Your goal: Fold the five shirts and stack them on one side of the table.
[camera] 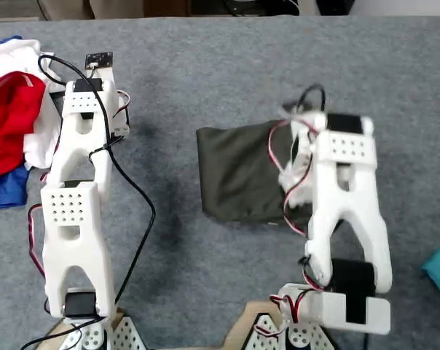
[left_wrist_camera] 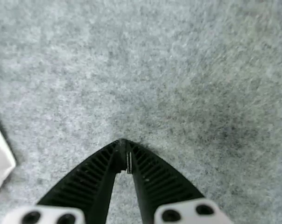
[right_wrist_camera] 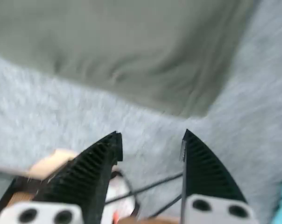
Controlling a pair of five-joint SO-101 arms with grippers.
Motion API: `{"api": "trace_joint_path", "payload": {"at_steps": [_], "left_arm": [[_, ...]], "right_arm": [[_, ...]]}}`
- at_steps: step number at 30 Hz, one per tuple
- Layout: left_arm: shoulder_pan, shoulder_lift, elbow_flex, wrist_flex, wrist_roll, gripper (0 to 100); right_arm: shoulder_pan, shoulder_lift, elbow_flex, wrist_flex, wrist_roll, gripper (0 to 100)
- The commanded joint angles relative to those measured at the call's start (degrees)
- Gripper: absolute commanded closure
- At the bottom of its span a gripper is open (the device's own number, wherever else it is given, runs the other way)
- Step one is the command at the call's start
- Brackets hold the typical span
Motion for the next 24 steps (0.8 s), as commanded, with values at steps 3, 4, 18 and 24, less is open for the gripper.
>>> {"api": "trace_joint_path", "payload": {"at_steps": [3, 4, 18, 24], "left_arm": [[2.20, -0.13, -1.41, -1.14, -0.35, 98], [2.20, -0.13, -1.41, -1.14, -0.35, 98], [2.20, -0.13, -1.41, -1.14, -0.35, 98], [2.20, -0.13, -1.58, -1.23, -0.35, 98]], "right_arm": [[-0.66, -2.51, 4.09, -1.67, -5.27, 78.6], [-0.75, -2.15, 3.74, -2.20, -8.88, 78.6], [-10.51, 4.88, -4.26, -21.89, -63.91, 72.6], [-10.51, 5.05, -3.65, -22.51, -70.33, 44.3]]}}
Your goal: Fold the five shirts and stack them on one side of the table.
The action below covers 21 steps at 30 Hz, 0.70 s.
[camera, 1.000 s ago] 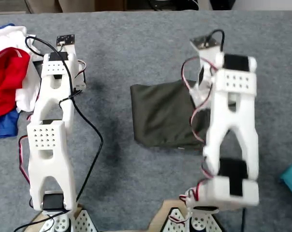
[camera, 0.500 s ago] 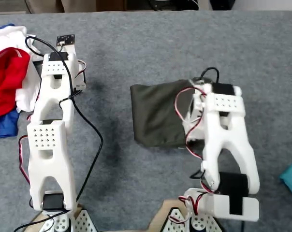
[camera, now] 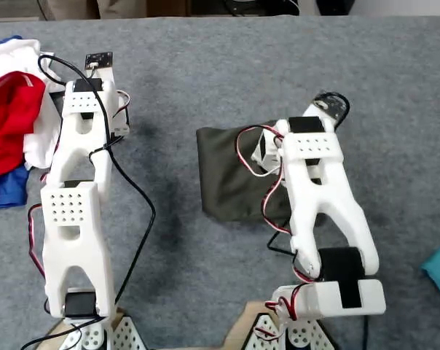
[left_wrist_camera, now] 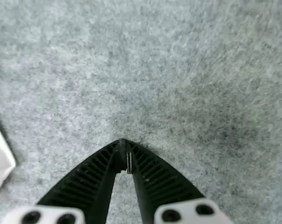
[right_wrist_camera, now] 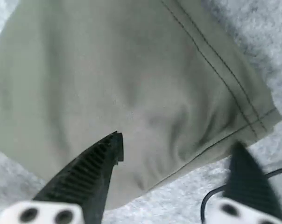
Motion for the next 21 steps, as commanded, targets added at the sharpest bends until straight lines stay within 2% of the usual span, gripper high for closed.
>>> {"api": "trace_joint_path", "payload": {"at_steps": [1, 4, 11, 16, 21], "left_arm": [[2.20, -0.13, -1.58, -1.23, -0.35, 98], [2.20, -0.13, -1.67, -1.23, -0.35, 98], [2.20, -0.13, -1.67, -1.23, -0.35, 98], [2.20, -0.13, -1.67, -1.23, -0.35, 98], [2.20, -0.13, -1.67, -1.23, -0.35, 98]], "right_arm": [[-0.57, 0.13, -1.45, -0.79, -3.52, 40.5], [-0.48, 0.13, 1.89, -4.22, -4.66, 34.7], [-0.40, 2.59, 12.09, -21.45, -4.75, 34.7], [4.70, 10.86, 12.97, -29.89, -7.56, 36.3], [6.55, 13.14, 8.22, -25.32, -8.53, 46.2]]}}
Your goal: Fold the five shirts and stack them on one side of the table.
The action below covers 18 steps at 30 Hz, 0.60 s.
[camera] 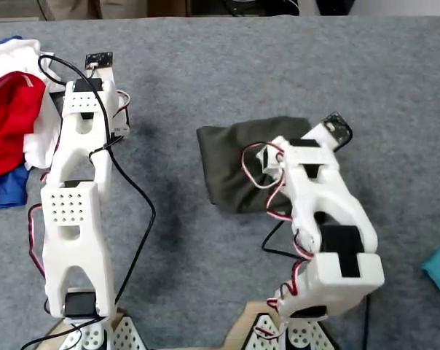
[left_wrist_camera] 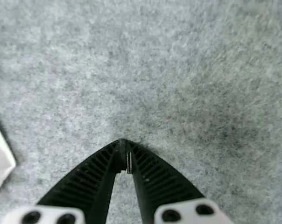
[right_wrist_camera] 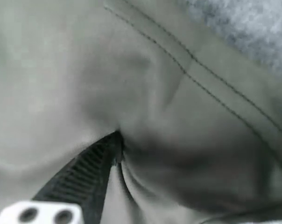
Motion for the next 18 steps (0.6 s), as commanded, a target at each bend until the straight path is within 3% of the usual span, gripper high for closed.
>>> {"api": "trace_joint_path", "payload": {"at_steps": [1, 9, 15, 18], "left_arm": [[2.20, -0.13, -1.67, -1.23, -0.35, 98], [2.20, -0.13, -1.67, -1.23, -0.35, 98], [2.20, -0.13, -1.58, -1.23, -0.35, 98], [2.20, -0.13, -1.58, -1.23, -0.35, 98]], "right_arm": [[2.24, 1.45, -2.33, 3.78, -0.97, 48.8], [2.51, 1.19, -6.99, 9.85, -0.62, 70.8], [2.68, 1.10, -9.19, 9.67, 2.99, 98.5], [2.68, 1.01, -10.15, 9.76, 3.43, 98.4]]}}
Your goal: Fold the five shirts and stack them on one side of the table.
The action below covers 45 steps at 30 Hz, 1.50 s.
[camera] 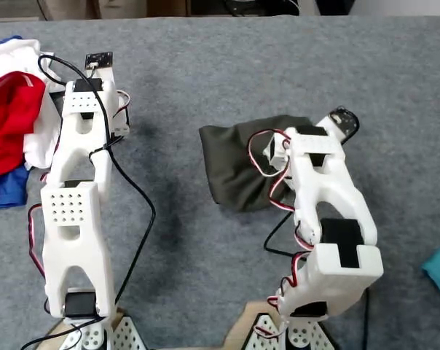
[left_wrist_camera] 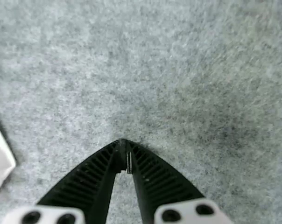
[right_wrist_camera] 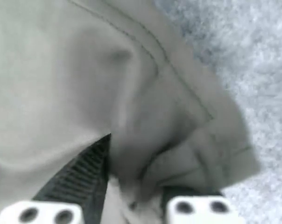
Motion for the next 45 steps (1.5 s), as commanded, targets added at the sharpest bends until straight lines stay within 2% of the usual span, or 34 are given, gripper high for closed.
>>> {"api": "trace_joint_path", "payload": {"at_steps": [1, 7, 11, 24, 31, 35, 39, 45], "left_arm": [[2.20, -0.13, -1.58, -1.23, -0.35, 98], [2.37, -0.13, -1.49, -1.23, -2.29, 98], [3.16, -0.13, -1.41, -1.14, -2.64, 98], [3.16, -0.13, -1.41, -1.14, -2.64, 98], [3.16, -0.13, -1.41, -1.14, -2.64, 98], [3.16, -0.13, -1.41, -1.14, -2.64, 98], [3.08, -0.13, -1.41, -1.05, -2.64, 98], [3.16, -0.13, -1.41, 0.26, -2.64, 98]], "right_arm": [[1.27, -0.31, -3.21, 0.53, 0.88, 99.4], [1.36, -0.31, -9.71, 5.63, 0.97, 99.3], [4.97, -0.31, -19.38, 11.78, 4.04, 99.4], [29.58, -0.22, -49.19, 25.32, 15.30, 99.4], [46.64, -0.04, -58.51, 36.13, 19.43, 99.4], [57.10, 0.13, -59.82, 36.31, 25.32, 99.4], [64.40, 0.13, -59.74, 34.73, 29.98, 99.4], [69.49, 0.22, -59.38, 30.86, 33.49, 99.4]]}}
